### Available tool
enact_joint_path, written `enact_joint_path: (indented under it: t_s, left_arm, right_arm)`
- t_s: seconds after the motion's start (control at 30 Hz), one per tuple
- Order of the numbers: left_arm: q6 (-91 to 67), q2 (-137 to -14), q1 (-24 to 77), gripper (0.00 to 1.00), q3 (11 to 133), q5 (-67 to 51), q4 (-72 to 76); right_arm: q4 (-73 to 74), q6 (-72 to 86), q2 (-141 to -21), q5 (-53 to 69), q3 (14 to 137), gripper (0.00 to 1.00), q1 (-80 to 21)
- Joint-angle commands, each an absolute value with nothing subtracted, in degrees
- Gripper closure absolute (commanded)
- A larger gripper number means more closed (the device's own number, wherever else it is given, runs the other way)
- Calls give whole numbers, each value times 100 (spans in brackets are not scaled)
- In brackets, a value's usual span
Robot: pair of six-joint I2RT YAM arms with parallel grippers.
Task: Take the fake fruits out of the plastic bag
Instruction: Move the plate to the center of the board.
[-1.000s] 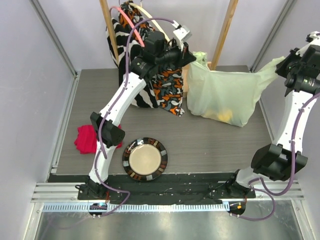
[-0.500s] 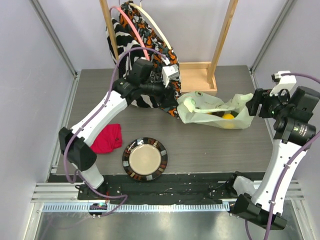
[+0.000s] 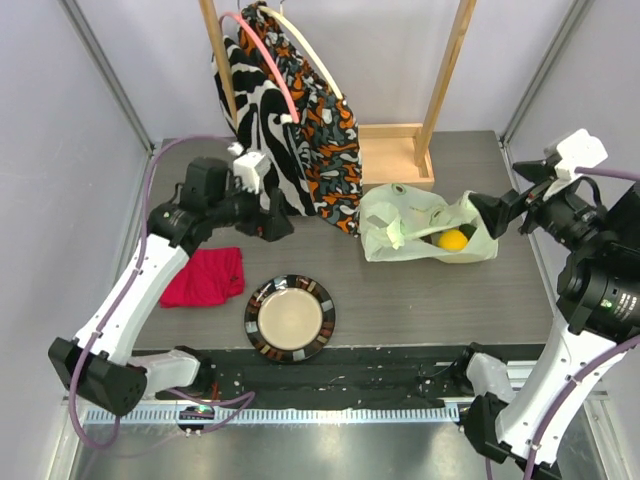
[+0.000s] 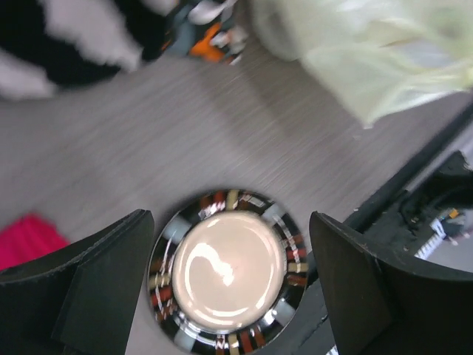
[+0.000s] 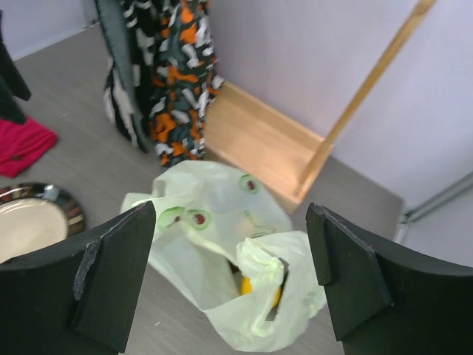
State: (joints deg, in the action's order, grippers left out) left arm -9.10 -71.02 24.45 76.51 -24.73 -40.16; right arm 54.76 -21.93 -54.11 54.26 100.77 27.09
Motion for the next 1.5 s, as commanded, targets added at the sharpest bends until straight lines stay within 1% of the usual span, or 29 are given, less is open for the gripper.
enact_joint_path:
  t_s: [0.0, 0.03, 0.13, 0.17, 0.2, 0.27, 0.37, 0.53, 0.6, 0.73, 0.77, 0.83, 0.87, 0.93, 1.03, 1.07, 1.1, 1.17, 1.33, 1.43, 1.47]
  left_arm:
    - [-2002, -7162, 2049, 9, 6821, -1415, -4587]
    - [-2152, -7172, 1909, 9, 6681, -1319, -4623]
    - [-2644, -7163, 1828, 9, 6215, -890, -4798]
    - [-2776, -7154, 1802, 9, 6109, -801, -4903]
    - [-2943, -7154, 1758, 9, 5891, -722, -5026]
    - [-3269, -7128, 1705, 9, 5688, -371, -5281]
    - [-3419, -7233, 1679, 8, 5388, -106, -5405]
    - [-3717, -7383, 1529, 13, 4738, -290, -5335]
    - [-3805, -7461, 1521, 17, 4615, -544, -5256]
    - [-4007, -7909, 1529, 18, 4220, -1141, -4888]
    - [-4043, -7962, 1547, 23, 4140, -1369, -4695]
    - [-4078, -8042, 1556, 31, 3921, -1712, -4414]
    - [-4078, -8103, 1564, 38, 3911, -1818, -4229]
    - [-4069, -8191, 1591, 44, 3920, -2205, -3922]
    - [-4323, -8498, 1652, 59, 3990, -2863, -3299]
    - [-4559, -8586, 1722, 68, 4025, -3013, -3105]
    - [-4701, -8778, 1749, 72, 4086, -3258, -2920]
    - [-4895, -8981, 1880, 75, 4305, -3383, -2427]
    - [-5229, -9675, 2345, 74, 4921, -3428, -1794]
    - [-5177, -9922, 2592, 74, 5299, -3410, -1775]
    - [-5142, -9966, 2741, 75, 5343, -3367, -1793]
  right_arm:
    - [5466, -2317, -5581, 6004, 9238, 10, 2558]
    - [5623, -2460, -5590, 5890, 9176, 10, 2479]
    - [5819, -2988, -5713, 5022, 9044, 9, 1944]
    - [5705, -2910, -5730, 4653, 8870, 10, 1777]
    - [5452, -2631, -5809, 3849, 8781, 10, 1453]
    - [5169, -2287, -5862, 3412, 8517, 10, 1319]
    - [4817, -1759, -5950, 3419, 8253, 10, 1222]
    - [4641, -1520, -5968, 3270, 8016, 10, 677]
    - [4588, -1512, -6011, 3147, 8033, 10, 485]
    - [4544, -1486, -6187, 3032, 8112, 10, 343]
    - [4535, -1468, -6231, 3024, 8130, 11, 325]
    - [4518, -1424, -6319, 3015, 8182, 11, 255]
    - [4526, -1424, -6345, 3006, 8200, 11, 229]
    - [4535, -1433, -6354, 2980, 8209, 11, 194]
    - [4535, -1529, -6293, 2927, 8095, 11, 176]
    - [4544, -1564, -6293, 2909, 8051, 11, 176]
    - [4535, -1573, -6284, 2900, 7981, 11, 176]
    - [4544, -1643, -6258, 2909, 7919, 11, 167]
    - [4552, -1740, -6214, 2944, 7778, 11, 167]
    - [4623, -1828, -6179, 2953, 7761, 11, 167]
    - [4640, -1846, -6161, 2936, 7761, 11, 167]
